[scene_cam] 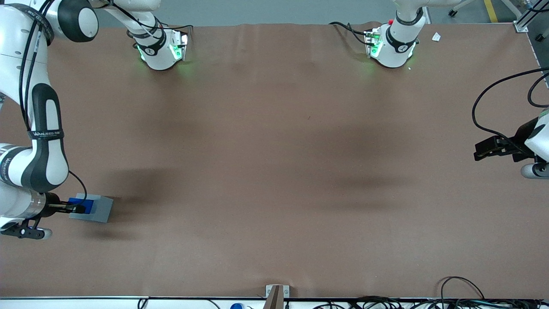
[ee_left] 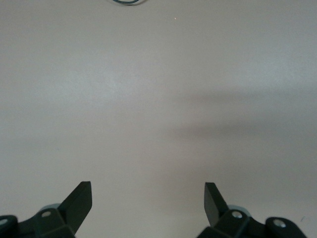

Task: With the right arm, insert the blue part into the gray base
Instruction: 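Lower the blue cube into the gray base's square opening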

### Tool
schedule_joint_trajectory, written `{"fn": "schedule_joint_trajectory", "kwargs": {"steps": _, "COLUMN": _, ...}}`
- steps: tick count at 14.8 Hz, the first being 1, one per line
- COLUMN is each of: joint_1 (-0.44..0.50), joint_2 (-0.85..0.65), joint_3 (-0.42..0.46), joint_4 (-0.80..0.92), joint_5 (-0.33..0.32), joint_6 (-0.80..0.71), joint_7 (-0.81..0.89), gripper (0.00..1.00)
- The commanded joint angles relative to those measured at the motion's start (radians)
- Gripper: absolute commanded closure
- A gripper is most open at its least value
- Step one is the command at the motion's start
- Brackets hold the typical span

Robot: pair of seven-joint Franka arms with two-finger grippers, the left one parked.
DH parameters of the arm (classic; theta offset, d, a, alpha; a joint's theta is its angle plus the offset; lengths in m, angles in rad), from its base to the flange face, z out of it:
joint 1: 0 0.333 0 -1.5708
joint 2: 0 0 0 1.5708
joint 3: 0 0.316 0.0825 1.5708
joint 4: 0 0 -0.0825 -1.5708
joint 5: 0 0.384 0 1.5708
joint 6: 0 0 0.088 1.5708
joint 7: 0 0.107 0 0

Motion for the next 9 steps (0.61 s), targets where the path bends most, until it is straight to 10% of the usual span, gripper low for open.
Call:
{"fn": "schedule_joint_trajectory", "kwargs": {"steps": 1, "joint_1": -0.014, "joint_2": 0.006, "joint_3": 0.015, "joint_4": -0.005, "joint_5": 0.006, "joint_6": 0.014, "joint_7": 0.001, "gripper": 0.0}}
{"fn": "schedule_joint_trajectory", "kwargs": {"steps": 9, "joint_1": -0.014, "joint_2": -0.037, "joint_3": 0.015, "joint_4": 0.018, "joint_5": -0.002, "joint_6": 0.006, "joint_7": -0.01, "gripper": 0.0}}
